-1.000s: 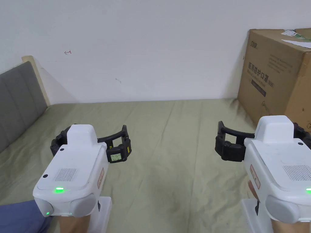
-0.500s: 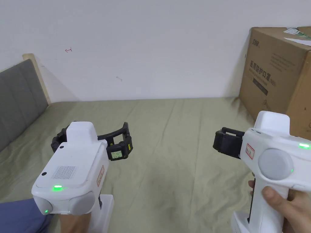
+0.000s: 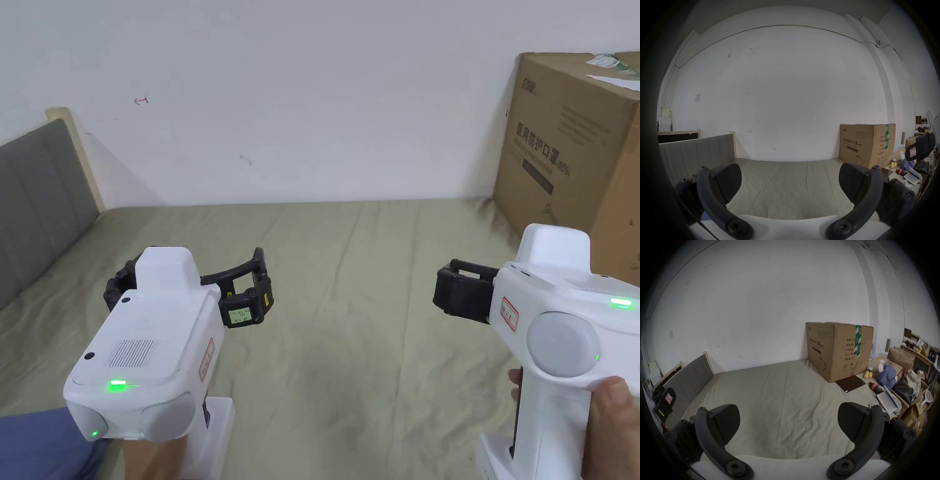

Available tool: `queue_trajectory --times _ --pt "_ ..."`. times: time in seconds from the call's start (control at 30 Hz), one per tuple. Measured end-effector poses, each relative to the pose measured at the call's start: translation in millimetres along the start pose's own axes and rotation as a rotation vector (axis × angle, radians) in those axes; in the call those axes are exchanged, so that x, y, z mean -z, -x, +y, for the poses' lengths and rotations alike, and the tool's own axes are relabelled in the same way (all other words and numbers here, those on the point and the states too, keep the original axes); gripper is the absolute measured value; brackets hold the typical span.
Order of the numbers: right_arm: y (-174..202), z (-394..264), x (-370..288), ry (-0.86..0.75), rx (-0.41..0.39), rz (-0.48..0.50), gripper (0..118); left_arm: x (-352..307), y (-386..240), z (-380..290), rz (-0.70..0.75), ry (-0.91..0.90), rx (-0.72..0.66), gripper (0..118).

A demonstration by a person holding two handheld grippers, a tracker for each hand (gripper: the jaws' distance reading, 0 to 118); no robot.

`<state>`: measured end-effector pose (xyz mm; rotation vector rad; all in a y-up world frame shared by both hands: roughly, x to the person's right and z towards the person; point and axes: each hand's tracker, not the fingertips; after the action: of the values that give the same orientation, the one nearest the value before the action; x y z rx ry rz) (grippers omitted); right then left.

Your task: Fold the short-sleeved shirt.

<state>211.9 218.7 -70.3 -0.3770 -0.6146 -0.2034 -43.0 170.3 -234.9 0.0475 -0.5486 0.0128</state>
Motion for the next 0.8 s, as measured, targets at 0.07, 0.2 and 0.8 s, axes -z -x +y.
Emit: queue_trajectory --times 0.07,0.2,0.8 --pt "-1 0 1 0.003 0.011 0.005 118 0 0 0 0.001 0.001 0.002 118" --pt "0 -3 0 -0.079 -0.03 0.007 118 0 1 -1 0.005 0.001 0.004 118" --pt "-3 -24 -17 -0.469 -0.097 0.064 118 -2 4 -2 0.015 -0.007 0.002 118"
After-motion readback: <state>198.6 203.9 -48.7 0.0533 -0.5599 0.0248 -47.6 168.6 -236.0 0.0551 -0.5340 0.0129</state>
